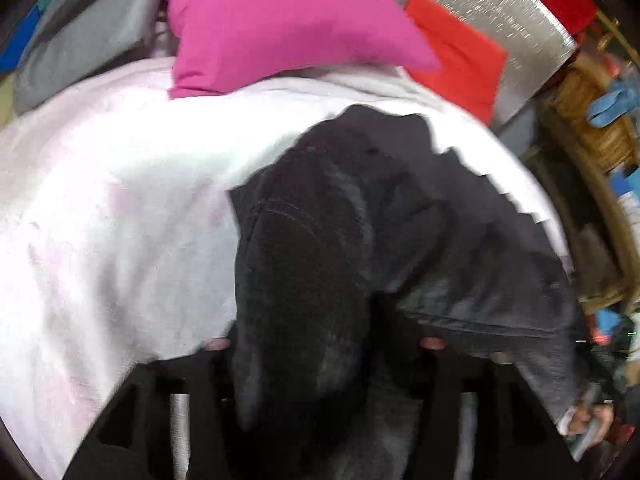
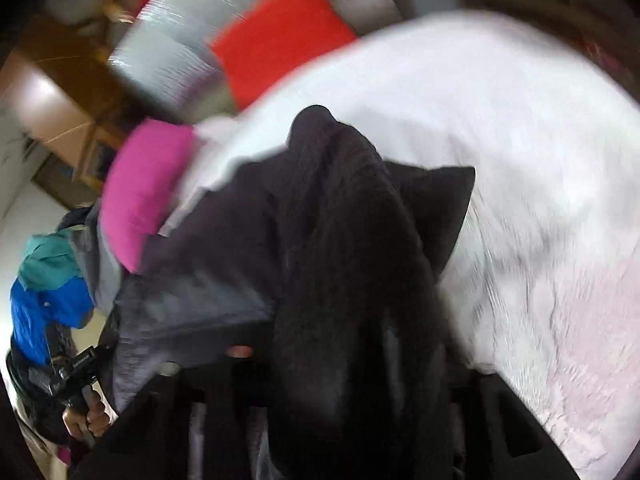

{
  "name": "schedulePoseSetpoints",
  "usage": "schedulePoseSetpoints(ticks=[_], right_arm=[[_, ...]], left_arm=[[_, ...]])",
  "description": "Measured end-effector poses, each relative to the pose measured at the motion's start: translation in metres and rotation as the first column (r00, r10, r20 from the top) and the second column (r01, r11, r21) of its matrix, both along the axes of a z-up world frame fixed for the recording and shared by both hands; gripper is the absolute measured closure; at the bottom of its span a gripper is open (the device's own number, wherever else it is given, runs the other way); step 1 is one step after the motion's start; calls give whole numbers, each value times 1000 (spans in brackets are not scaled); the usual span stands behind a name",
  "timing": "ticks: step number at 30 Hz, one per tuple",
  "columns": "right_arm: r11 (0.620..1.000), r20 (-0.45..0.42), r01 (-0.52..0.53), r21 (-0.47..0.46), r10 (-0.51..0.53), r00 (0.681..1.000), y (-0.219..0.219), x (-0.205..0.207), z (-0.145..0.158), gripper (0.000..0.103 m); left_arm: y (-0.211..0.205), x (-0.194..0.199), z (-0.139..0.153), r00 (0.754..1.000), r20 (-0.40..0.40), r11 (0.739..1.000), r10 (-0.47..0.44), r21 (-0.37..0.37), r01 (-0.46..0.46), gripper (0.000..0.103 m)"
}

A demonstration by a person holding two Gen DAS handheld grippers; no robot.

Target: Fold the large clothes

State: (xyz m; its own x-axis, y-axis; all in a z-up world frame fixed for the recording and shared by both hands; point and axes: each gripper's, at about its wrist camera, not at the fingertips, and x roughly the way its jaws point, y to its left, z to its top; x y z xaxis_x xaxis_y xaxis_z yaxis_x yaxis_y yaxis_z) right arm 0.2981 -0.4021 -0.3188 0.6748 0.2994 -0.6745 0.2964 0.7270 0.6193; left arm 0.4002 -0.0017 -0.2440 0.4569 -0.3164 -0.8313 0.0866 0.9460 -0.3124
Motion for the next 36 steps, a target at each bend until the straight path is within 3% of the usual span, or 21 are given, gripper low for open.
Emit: schedulePoseSetpoints(ticks=[2, 5, 7, 10, 11, 14, 15, 16, 19, 22, 31, 34, 36], right_arm=[[1000, -26, 21, -5, -21, 999, -2, -4, 6, 36], [991, -39, 61, -116, -66, 997, 0, -25, 24, 32], [976, -24, 113, -187, -120, 993, -1, -41, 38, 31], [943, 69, 213, -254, -203, 977, -3, -75, 63, 31], [935, 113, 237, -263, -214, 970, 1, -86, 71, 31], [933, 206, 201, -299, -142, 968, 25, -103, 87, 40], [933, 208, 176, -314, -114, 972, 34, -103, 89, 55], [935, 195, 144, -323, -84, 977, 47, -97, 89, 60], [937, 96, 60, -344, -28, 995, 68, -81, 73, 60], [930, -67, -20, -367, -5, 998, 70, -60, 45, 59], [920, 90, 78, -385, -47, 995, 52, -50, 91, 54], [931, 66, 101, -351, -82, 994, 35, -33, 87, 48], [948, -25, 93, -306, -105, 994, 23, -12, 68, 46]], left_arm=[[-2, -5, 6, 999, 23, 997, 23, 68, -24, 29], [-9, -21, 22, 995, 76, 980, 59, 185, -72, 29], [-14, -39, 38, 982, 174, 954, 76, 274, -123, 28], [-29, -70, 58, 941, 334, 886, 60, 416, -204, 20], [-32, -78, 61, 931, 362, 877, 48, 431, -213, 20], [-49, -98, 66, 914, 405, 865, -13, 463, -192, 19], [-56, -102, 66, 912, 409, 865, -33, 469, -180, 19], [-63, -107, 64, 912, 407, 864, -57, 478, -159, 19], [-78, -110, 57, 913, 394, 859, -106, 499, -116, 19], [-88, -116, 50, 918, 368, 859, -148, 507, -65, 19], [-86, -103, 39, 937, 322, 863, -136, 503, -47, 19], [-87, -98, 36, 938, 316, 860, -140, 508, -42, 19], [-89, -97, 33, 939, 310, 854, -151, 519, -34, 19]])
